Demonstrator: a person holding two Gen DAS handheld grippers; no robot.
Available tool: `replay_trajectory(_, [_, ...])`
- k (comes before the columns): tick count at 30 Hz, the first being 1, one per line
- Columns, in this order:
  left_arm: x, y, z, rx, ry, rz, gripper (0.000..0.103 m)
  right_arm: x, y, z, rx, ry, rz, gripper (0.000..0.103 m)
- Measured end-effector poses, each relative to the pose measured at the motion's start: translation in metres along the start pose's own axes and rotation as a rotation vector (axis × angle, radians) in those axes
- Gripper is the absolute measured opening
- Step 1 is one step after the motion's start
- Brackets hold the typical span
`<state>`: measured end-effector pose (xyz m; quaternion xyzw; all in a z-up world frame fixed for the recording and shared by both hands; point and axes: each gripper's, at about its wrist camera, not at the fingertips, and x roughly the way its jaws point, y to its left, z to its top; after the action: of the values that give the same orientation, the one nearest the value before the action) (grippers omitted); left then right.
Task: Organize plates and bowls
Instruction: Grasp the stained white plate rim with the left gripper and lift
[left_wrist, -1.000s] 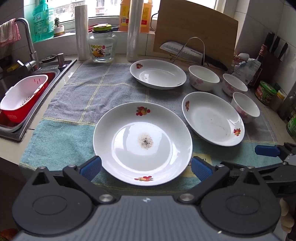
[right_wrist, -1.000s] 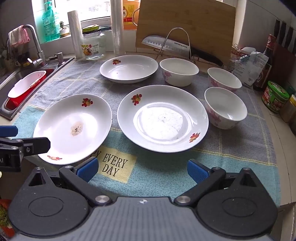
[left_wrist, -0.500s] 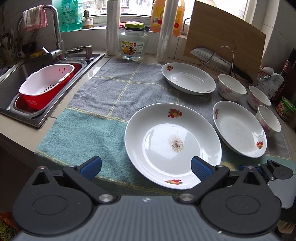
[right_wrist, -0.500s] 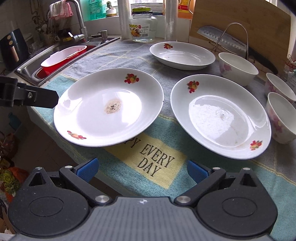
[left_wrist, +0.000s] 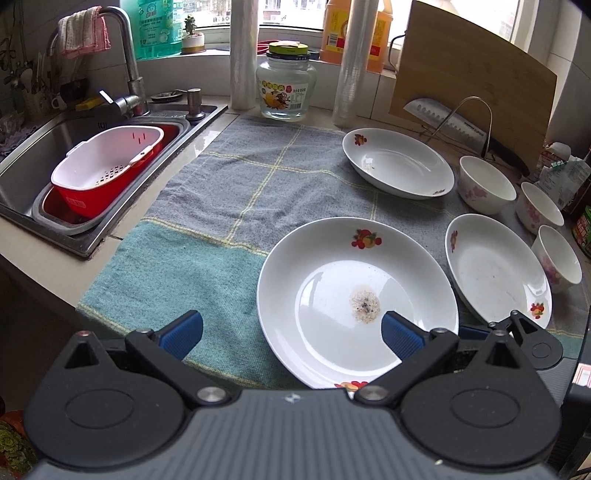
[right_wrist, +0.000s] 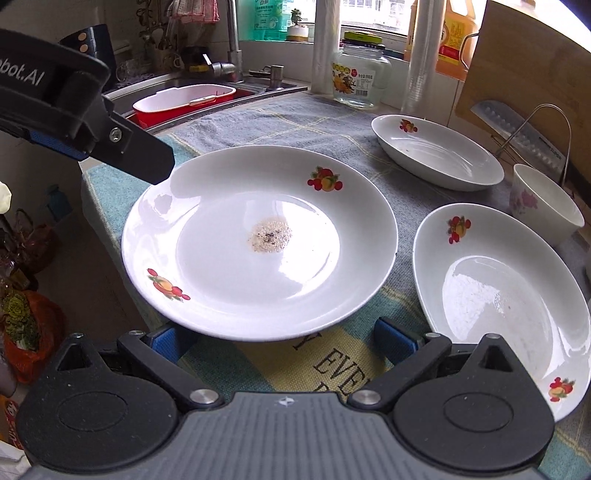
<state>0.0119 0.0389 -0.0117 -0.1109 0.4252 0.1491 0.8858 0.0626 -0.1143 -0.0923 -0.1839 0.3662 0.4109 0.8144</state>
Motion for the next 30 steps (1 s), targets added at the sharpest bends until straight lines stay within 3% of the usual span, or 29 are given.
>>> replay_trajectory(8, [0.012,-0.003,0.014,0.085,0.020,-0.069,0.102,0.001,-0.003,-0.003,-0.046,-0.033,0.042,0.103])
replay_trajectory(18, [0.068,0.009,0.037,0.281,0.097,-0.298,0.102,0.000,-0.002,-0.007,-0.033,-0.055,0.029,0.103])
replay_trajectory(26, [0.108,0.024,0.052,0.371,0.210,-0.496,0.102,-0.003,0.007,-0.007,0.026,-0.024,-0.031,0.103])
replay_trajectory(30, [0.120,0.024,0.053,0.392,0.258,-0.560,0.102,-0.004,0.010,-0.008,0.053,-0.017,-0.056,0.103])
